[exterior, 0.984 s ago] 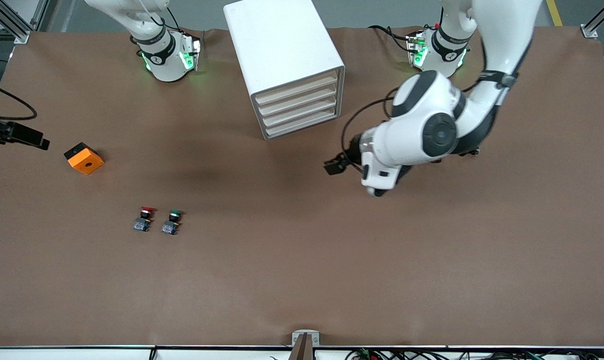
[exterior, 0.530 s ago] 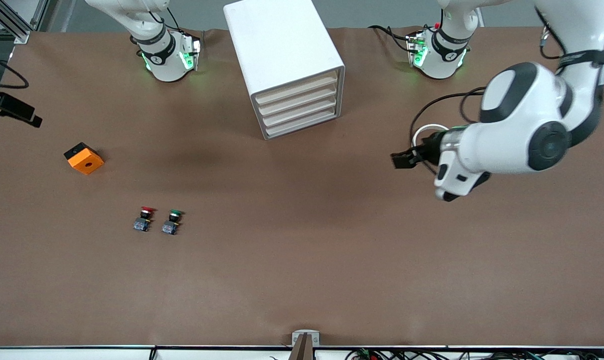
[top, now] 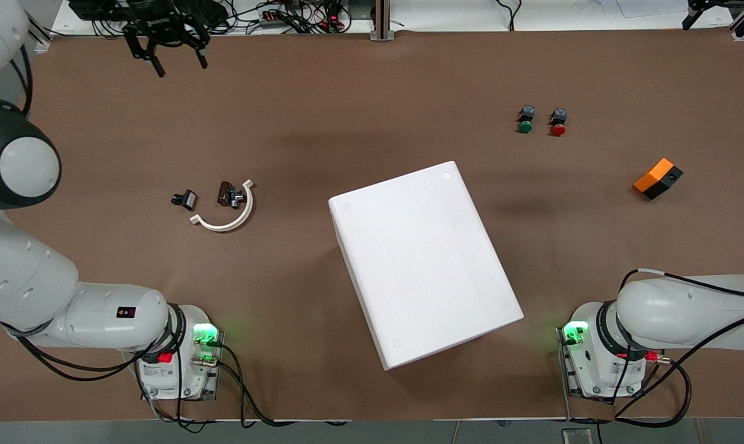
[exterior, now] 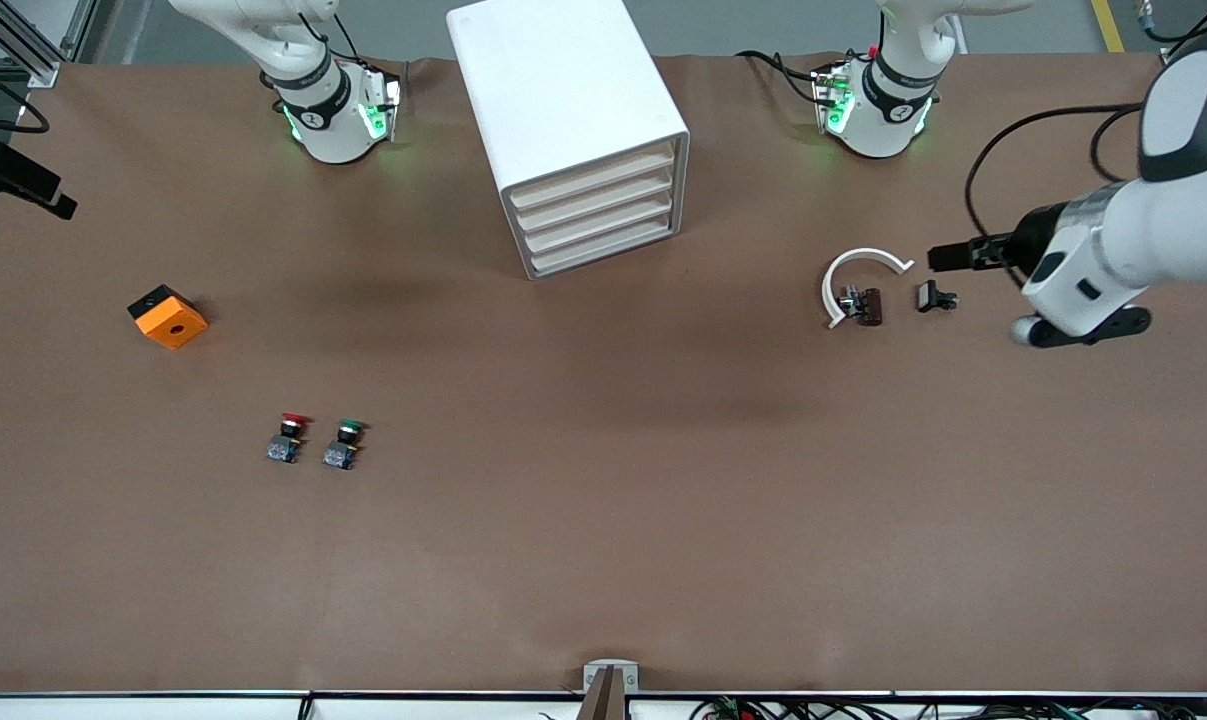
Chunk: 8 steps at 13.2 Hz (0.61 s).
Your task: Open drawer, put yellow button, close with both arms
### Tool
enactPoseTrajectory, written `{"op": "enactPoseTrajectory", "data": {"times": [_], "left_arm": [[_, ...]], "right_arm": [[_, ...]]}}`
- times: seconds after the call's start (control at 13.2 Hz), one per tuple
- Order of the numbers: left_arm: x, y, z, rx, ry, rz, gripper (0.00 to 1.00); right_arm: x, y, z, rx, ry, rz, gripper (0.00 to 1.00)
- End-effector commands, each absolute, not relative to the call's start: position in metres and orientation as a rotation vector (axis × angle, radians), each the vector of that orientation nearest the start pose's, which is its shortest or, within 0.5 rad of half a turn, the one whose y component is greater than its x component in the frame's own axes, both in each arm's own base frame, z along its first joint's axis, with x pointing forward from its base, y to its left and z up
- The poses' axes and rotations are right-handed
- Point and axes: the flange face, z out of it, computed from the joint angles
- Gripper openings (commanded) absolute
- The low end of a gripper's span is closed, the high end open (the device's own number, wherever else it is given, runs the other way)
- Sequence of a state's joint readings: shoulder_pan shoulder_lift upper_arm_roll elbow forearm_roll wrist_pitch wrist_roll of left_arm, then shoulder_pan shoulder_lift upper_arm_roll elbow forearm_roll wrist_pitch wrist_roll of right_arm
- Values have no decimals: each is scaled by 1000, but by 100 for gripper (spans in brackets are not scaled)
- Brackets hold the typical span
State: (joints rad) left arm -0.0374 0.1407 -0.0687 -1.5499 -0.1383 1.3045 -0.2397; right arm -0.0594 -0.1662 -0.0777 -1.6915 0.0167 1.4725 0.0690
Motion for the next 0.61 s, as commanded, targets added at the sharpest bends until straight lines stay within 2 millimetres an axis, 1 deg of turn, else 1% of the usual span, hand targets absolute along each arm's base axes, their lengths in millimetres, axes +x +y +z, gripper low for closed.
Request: {"op": "enactPoseTrajectory", "data": {"times": [0.0,0.08,0.15,0.23,0.3,0.38,0.45,0.53], "left_arm": [[526,-55,551,-3133,-92,530,100],[514,-38,550,-3157,-98,456,100],[498,-28,550,-3182,-81,356,100],[486,-24,551,-3194,-73,267,100],[478,-14,554,-3189,-70,195,100],[478,-10,560,-3159,-34,156,100],[480,-11,569,-3142,-9,119,100],[483,-12,580,-3129,1,79,100]], "right_arm": [[473,-67,653,-3081,314,44,100],[471,-66,657,-3081,314,30,100],[471,-67,660,-3081,316,21,100],[472,-63,661,-3084,305,11,100],[473,-61,661,-3085,298,4,100],[474,-59,661,-3086,289,-5,100],[475,-55,661,-3097,258,-12,100],[476,-46,661,-3112,224,-14,100]]}}
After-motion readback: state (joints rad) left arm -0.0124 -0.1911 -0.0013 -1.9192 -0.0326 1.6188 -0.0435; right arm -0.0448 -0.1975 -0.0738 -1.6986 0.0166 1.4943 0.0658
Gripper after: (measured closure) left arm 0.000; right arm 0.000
